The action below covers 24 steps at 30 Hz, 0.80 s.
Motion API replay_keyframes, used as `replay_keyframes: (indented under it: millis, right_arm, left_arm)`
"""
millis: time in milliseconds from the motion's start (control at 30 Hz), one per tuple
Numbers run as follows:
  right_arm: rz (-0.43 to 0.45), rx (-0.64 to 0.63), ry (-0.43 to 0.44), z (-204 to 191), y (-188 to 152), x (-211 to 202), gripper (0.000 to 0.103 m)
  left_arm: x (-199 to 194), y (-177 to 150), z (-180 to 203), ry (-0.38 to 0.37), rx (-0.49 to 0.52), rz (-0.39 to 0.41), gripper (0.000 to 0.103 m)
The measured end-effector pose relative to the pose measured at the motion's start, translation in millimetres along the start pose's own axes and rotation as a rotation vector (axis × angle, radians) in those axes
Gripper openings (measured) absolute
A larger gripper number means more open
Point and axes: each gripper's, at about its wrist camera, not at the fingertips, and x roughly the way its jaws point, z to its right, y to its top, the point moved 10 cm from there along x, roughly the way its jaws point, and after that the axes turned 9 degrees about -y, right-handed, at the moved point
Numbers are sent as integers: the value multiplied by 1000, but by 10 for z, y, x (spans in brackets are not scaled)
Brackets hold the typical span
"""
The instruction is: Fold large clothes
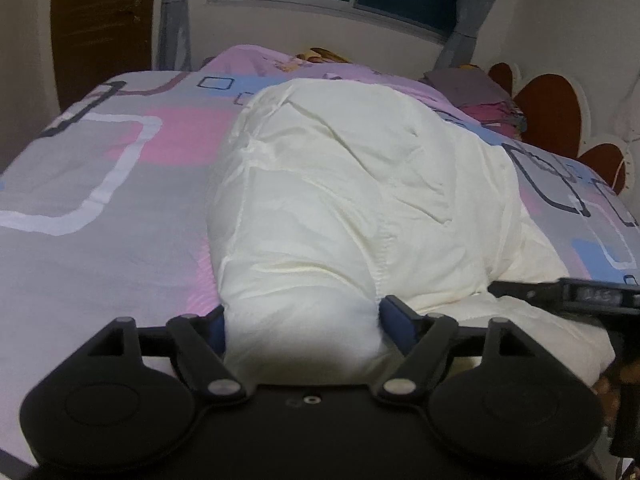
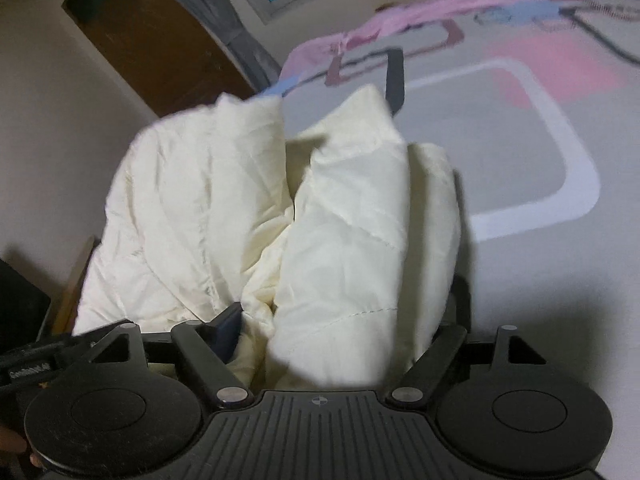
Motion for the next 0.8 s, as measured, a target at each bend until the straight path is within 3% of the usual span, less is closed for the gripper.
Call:
replay_keyframes:
  millis: [200, 433, 533, 667, 733, 800]
  right_arm:
    - [105, -40, -24, -261, 150, -420, 77]
    - [233, -156, -158, -362, 200, -680, 77]
    - [283, -218, -108, -613, 180, -865, 77]
    - [237, -302, -69, -889, -43, -786, 74]
    - [183, -364, -107, -890, -227, -606, 54]
    - [135, -362, -145, -789, -356, -422, 52]
  left_arm:
    - [-140, 9, -10, 41, -5, 6, 76]
    - [-407, 14, 177, 49, 61, 66, 78]
    - [-476, -18, 309, 25, 76, 71, 78]
    - [-416, -98, 476, 13, 110, 45, 80]
    - [-363, -145, 491, 33, 131, 41, 81]
    - [-332, -183, 504, 36, 136, 35, 82]
